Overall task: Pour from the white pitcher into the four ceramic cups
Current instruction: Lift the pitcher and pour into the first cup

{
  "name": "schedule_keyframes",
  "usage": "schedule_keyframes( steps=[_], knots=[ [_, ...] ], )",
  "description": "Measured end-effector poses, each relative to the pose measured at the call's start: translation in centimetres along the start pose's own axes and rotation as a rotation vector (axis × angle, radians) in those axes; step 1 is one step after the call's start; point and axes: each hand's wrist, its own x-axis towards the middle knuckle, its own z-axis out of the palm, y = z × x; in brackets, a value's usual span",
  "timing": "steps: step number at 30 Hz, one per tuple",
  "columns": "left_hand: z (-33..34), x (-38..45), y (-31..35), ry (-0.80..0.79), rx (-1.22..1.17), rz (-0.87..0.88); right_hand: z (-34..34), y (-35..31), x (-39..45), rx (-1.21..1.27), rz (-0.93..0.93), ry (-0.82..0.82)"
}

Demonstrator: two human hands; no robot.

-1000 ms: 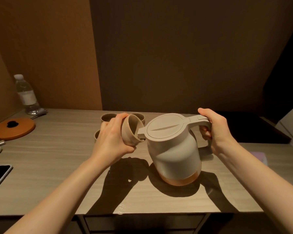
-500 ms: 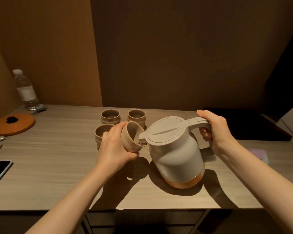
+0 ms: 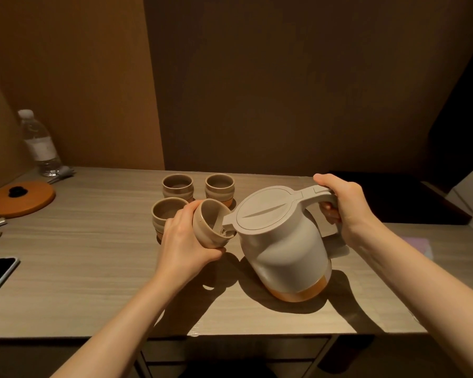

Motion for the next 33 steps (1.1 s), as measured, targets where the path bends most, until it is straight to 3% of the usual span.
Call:
schedule_keyframes(
  steps=[33],
  knots=[
    [0.3,-1.0,-0.3,0.016,-0.048,-0.064,0.7,-0.5,0.1,-0.026,-0.007,-0.016]
  ],
)
